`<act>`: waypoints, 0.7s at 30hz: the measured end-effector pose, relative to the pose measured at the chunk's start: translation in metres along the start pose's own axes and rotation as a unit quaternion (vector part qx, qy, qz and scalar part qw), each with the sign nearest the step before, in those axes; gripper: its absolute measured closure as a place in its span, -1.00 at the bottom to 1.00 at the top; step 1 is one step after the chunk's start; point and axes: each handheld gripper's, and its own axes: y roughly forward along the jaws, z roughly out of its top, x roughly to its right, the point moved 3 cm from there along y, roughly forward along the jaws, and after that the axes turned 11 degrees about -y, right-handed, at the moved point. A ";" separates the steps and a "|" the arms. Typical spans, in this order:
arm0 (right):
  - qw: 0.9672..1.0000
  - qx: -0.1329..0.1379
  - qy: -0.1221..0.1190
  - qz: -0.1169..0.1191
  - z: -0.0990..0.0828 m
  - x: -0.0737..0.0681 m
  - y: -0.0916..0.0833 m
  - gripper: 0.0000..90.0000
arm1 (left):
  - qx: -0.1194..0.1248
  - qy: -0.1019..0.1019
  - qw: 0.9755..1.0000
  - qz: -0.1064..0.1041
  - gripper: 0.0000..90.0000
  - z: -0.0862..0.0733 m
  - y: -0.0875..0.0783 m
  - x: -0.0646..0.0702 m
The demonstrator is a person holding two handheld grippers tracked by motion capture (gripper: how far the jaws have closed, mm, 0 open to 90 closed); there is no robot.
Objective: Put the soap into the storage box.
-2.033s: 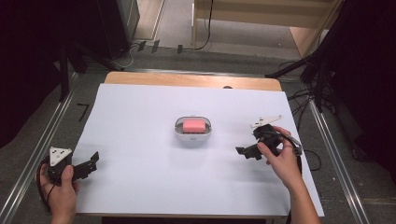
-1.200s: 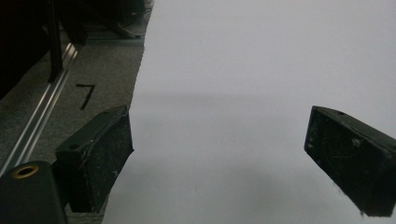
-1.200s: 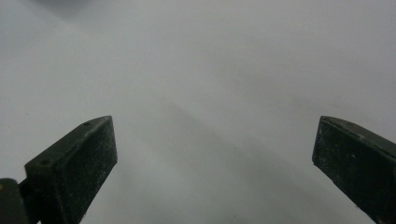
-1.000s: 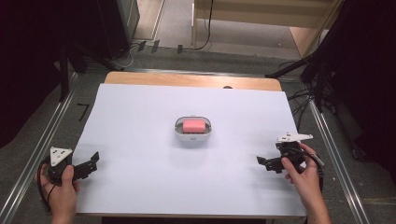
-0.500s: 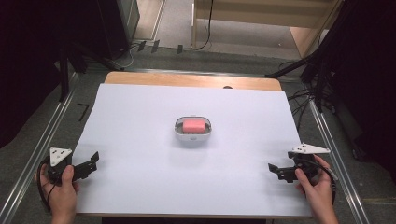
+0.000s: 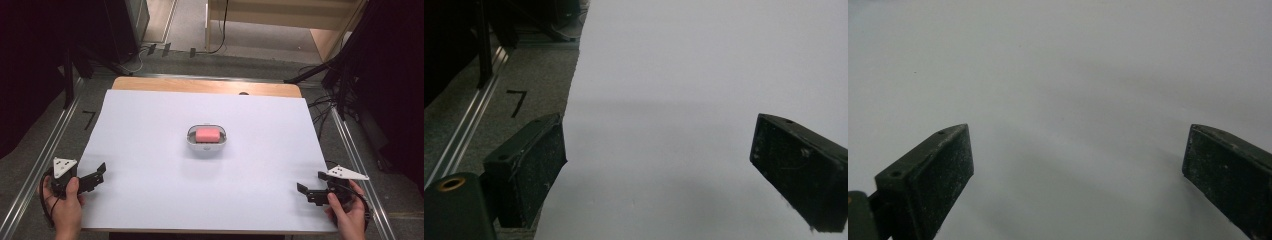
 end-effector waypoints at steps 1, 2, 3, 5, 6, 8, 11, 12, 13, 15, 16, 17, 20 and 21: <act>1.000 0.003 0.001 -0.002 -0.001 0.001 -0.001 -0.99 | 0.001 0.000 1.000 0.000 -0.82 0.000 0.000 0.000; 1.000 0.008 0.005 -0.006 -0.003 0.002 -0.004 -0.99 | 0.002 -0.002 1.000 -0.002 -0.82 0.000 -0.001 0.000; 1.000 0.012 0.006 -0.007 -0.004 0.003 -0.006 -0.99 | 0.002 -0.006 1.000 -0.003 -0.82 0.000 0.000 -0.001; 1.000 0.018 0.013 -0.011 -0.007 0.006 -0.010 -0.99 | 0.003 -0.008 1.000 -0.003 -0.82 0.000 -0.001 -0.002; 1.000 0.020 0.014 -0.013 -0.009 0.007 -0.012 -0.99 | 0.003 -0.008 1.000 -0.003 -0.82 0.000 -0.001 -0.002; 0.999 0.027 0.018 -0.016 -0.011 0.008 -0.016 -0.99 | 0.002 -0.007 1.000 -0.002 -0.82 0.000 -0.001 -0.001; 0.999 0.034 0.029 -0.011 -0.013 0.008 -0.017 -0.98 | -0.001 -0.002 1.000 0.000 -0.82 0.000 -0.001 -0.001; 0.999 0.033 0.029 -0.008 -0.014 0.008 -0.016 -0.98 | -0.001 -0.002 1.000 0.000 -0.82 0.000 -0.001 -0.001; 0.999 0.030 0.029 -0.006 -0.014 0.008 -0.015 -0.98 | -0.001 -0.002 1.000 0.000 -0.82 0.000 0.000 -0.001; 0.999 0.024 0.035 -0.001 -0.014 0.009 -0.014 -0.98 | -0.001 -0.002 1.000 0.000 -0.82 0.000 0.000 0.000; 0.999 0.025 0.038 0.002 -0.015 0.010 -0.014 -0.98 | -0.001 -0.002 1.000 0.001 -0.82 0.000 0.000 0.000; 0.999 0.025 0.043 0.002 -0.015 0.010 -0.014 -0.98 | -0.001 -0.001 1.000 0.001 -0.82 0.000 0.000 0.000; 0.998 0.041 0.055 0.006 -0.016 0.013 -0.017 -0.98 | -0.002 0.000 1.000 0.003 -0.82 0.000 0.000 0.000; 0.997 0.045 0.059 0.004 -0.016 0.014 -0.018 -0.98 | -0.002 0.000 1.000 0.003 -0.82 0.000 0.000 0.000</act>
